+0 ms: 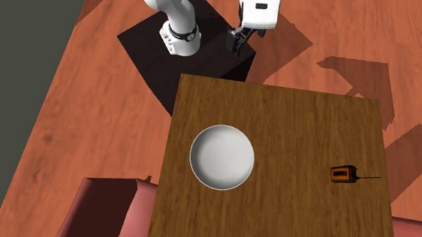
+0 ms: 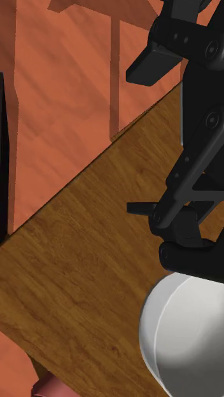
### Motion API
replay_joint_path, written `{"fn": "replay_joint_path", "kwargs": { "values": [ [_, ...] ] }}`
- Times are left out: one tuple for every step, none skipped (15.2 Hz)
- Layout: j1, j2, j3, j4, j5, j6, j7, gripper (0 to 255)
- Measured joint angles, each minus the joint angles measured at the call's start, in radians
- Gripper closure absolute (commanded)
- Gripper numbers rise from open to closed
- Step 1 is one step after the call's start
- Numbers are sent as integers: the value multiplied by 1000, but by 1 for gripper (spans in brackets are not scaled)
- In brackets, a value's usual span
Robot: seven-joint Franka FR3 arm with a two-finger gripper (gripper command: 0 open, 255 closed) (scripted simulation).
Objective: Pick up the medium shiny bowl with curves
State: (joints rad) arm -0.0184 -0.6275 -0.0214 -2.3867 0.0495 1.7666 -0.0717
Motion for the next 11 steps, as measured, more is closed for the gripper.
{"fn": "replay_joint_path", "kwargs": {
  "values": [
    [-5,27,-8,6,-8,18,-10,0],
    [-11,66,-16,19,-17,43,-22,0],
    [-16,100,-25,35,-26,58,-33,0],
    [-20,136,-31,52,-32,77,-41,0],
    [-25,171,-39,63,-40,98,-52,0],
    [-28,211,-44,82,-45,117,-59,0],
    [-32,244,-51,101,-51,129,-68,0],
    [-36,283,-58,124,-56,144,-76,0],
    [-38,316,-61,148,-60,151,-80,0],
    [-40,352,-64,170,-63,164,-84,0],
    [-44,390,-69,189,-66,182,-91,0]
  ]
}}
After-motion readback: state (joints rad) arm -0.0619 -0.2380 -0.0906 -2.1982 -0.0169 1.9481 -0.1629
